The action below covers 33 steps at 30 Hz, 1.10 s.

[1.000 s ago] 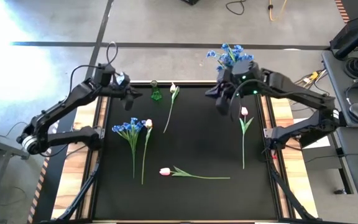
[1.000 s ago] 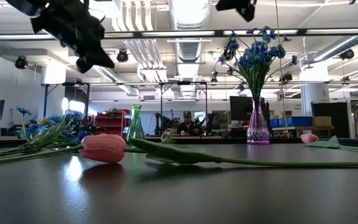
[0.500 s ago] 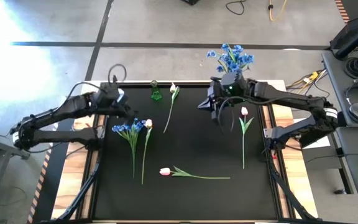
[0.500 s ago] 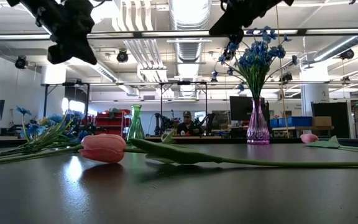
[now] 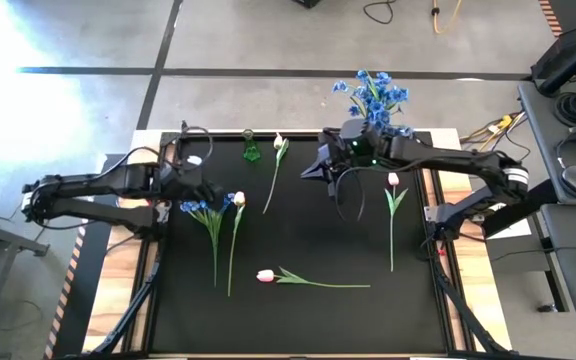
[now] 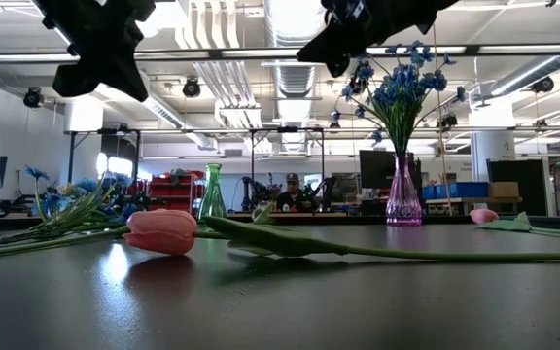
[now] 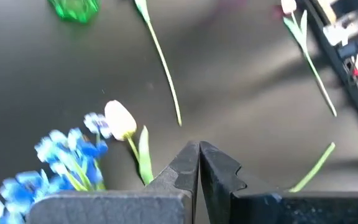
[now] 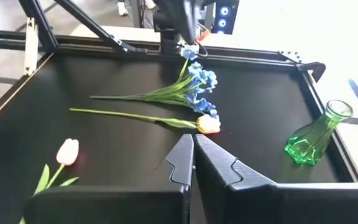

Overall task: Sort flowers into vase by color
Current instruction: Put the blue flowers into the violet vase

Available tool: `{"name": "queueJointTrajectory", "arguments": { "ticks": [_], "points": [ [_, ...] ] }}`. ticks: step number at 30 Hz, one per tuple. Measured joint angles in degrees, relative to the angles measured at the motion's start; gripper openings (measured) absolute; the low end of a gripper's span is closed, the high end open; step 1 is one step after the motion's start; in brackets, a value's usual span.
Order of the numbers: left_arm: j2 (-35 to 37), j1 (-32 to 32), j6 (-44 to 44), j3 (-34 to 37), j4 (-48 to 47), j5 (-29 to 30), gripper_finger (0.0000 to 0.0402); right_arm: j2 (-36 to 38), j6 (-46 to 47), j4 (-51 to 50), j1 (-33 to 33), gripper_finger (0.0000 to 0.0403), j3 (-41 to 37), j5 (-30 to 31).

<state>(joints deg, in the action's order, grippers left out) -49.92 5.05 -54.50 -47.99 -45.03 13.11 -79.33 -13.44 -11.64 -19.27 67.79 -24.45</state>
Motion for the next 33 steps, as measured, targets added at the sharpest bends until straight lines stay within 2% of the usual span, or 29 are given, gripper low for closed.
{"name": "queueJointTrajectory", "arguments": {
  "ticks": [3,7,13,18,21,23,29,33],
  "points": [
    [-1.15,-3.54,-2.56,0.0,-0.1,0.33,0.0,-0.68,3.27,0.09,-0.02,0.0009,0.07,0.02],
    [-3.51,-6.66,-2.37,0.0,-0.14,4.05,0.0,-0.83,5.23,0.12,0.0,0.0009,-0.09,0.03],
    [-7.39,-9.68,-4.38,0.0,-0.24,2.99,0.0,-0.83,4.96,0.59,0.0,0.0009,-0.34,0.44],
    [-9.5,-12.92,-13.42,0.0,-3.28,0.99,0.0,-1.59,3.59,0.54,-0.16,0.0009,-0.68,0.42],
    [-10.33,-14.94,-18.55,0.0,-3.84,0.07,0.0005,-2.14,0.46,1.24,-0.26,0.0009,-0.6,-1.85],
    [-11.18,-16.05,-23.32,0.0,-5.08,-0.47,0.0014,-2.18,-3.03,1.29,-0.26,0.0009,-0.24,-2.89],
    [-15.14,-19.73,-33.77,0.0,-10.5,-4.75,0.0065,-1.85,-3.08,1.26,-0.26,0.0009,1.13,-3.43],
    [-18.5,-20.14,-39.19,0.0,-14.41,-7.01,0.0109,-1.83,1.45,1.83,-0.26,0.0009,1.84,-3.55]
  ]
}}
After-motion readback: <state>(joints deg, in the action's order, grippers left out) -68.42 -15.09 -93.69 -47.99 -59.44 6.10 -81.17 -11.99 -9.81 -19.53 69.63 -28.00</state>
